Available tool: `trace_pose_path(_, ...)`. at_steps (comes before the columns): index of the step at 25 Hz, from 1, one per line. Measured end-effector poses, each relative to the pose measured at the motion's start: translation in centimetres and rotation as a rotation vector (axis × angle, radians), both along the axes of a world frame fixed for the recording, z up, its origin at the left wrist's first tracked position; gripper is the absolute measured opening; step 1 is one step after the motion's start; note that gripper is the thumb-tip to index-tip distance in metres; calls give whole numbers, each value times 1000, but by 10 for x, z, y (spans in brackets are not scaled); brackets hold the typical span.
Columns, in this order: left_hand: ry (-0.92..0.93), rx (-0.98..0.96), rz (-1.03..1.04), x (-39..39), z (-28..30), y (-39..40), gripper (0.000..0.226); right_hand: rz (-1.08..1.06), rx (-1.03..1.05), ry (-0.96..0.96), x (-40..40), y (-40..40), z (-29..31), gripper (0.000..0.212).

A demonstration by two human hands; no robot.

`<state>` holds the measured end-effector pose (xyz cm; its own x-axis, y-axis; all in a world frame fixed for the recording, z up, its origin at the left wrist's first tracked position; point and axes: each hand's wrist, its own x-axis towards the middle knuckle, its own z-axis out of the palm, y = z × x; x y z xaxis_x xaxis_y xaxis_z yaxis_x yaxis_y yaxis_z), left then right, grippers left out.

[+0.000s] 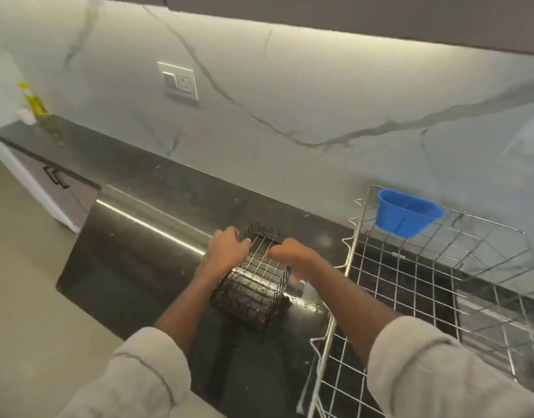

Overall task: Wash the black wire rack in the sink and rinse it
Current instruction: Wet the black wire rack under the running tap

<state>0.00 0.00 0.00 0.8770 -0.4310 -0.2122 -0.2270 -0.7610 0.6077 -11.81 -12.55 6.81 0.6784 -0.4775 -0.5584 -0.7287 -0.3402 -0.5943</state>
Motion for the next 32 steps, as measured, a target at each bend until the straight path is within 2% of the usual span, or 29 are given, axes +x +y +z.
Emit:
trace_pose_path(1, 25, 6, 11, 4, -6, 2, 48, -64, 71, 56, 6, 2, -7, 42)
trace_pose_path(3, 143, 11, -9, 6, -7, 3, 32, -156, 171, 158, 13, 4, -22, 48)
trace_pose_path(6, 358, -121, 10, 8, -11, 8, 26, -299, 291, 192, 19, 11, -42, 59)
trace_pose_path(10, 486, -230, 90, 16, -10, 16, 13, -387, 344, 166, 21, 11, -54, 54)
trace_pose_path(14, 398, -295, 35, 20, 32, 30, 16, -371, 428, 85, 14, 8, -22, 53)
trace_pose_path(20, 102, -451, -192, 10, 162, 38, 21, -404, 548, -132, -20, -25, 80, 55)
trace_pose_path(22, 119, -528, -187, -4, 195, 37, 24, -399, 574, -205, -50, -42, 109, 51)
trace_pose_path(25, 328, -519, -88, -35, 219, 20, 48, -396, 588, -328, -109, -66, 140, 51)
trace_pose_path(27, 589, -563, -123, -67, 228, -1, 63, -368, 602, -364, -155, -79, 150, 49)
trace_pose_path(29, 810, -702, -209, -107, 239, -26, 56, -360, 583, -387, -198, -91, 150, 49)
trace_pose_path(32, 958, -831, -262, -200, 260, -75, 35, -400, 517, -456, -280, -118, 144, 50)
